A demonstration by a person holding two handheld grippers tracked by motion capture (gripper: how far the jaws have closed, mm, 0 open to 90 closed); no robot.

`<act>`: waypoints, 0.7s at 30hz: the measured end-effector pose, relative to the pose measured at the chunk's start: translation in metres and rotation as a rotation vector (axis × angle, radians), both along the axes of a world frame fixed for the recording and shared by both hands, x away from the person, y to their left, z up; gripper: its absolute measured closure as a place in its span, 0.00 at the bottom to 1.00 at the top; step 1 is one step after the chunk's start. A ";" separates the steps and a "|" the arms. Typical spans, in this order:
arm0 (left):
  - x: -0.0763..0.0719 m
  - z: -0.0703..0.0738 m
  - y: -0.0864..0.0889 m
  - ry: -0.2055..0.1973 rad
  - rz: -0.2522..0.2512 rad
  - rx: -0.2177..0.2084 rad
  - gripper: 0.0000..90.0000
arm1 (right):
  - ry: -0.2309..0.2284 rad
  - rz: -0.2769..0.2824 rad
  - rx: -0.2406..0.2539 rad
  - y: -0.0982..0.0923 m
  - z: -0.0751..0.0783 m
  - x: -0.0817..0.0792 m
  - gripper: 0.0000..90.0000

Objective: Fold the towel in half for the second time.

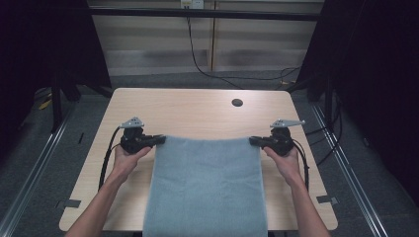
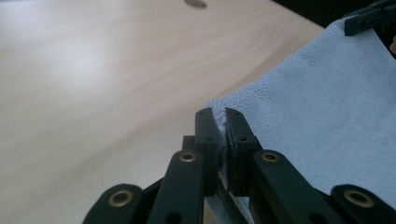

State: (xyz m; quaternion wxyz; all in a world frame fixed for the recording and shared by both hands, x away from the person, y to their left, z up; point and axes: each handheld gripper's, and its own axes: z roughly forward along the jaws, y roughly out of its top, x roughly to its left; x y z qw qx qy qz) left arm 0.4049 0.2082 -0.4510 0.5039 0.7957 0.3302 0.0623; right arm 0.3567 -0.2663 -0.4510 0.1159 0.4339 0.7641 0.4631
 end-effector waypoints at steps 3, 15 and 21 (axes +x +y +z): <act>0.010 0.022 -0.003 -0.043 0.016 -0.019 0.95 | -0.041 -0.019 0.004 -0.003 0.021 0.011 0.94; 0.008 0.067 -0.001 -0.155 0.028 -0.107 0.95 | -0.169 -0.039 0.042 -0.004 0.072 0.019 0.95; -0.037 0.054 0.013 -0.179 -0.003 -0.101 0.95 | -0.168 0.025 0.039 -0.003 0.061 -0.026 0.95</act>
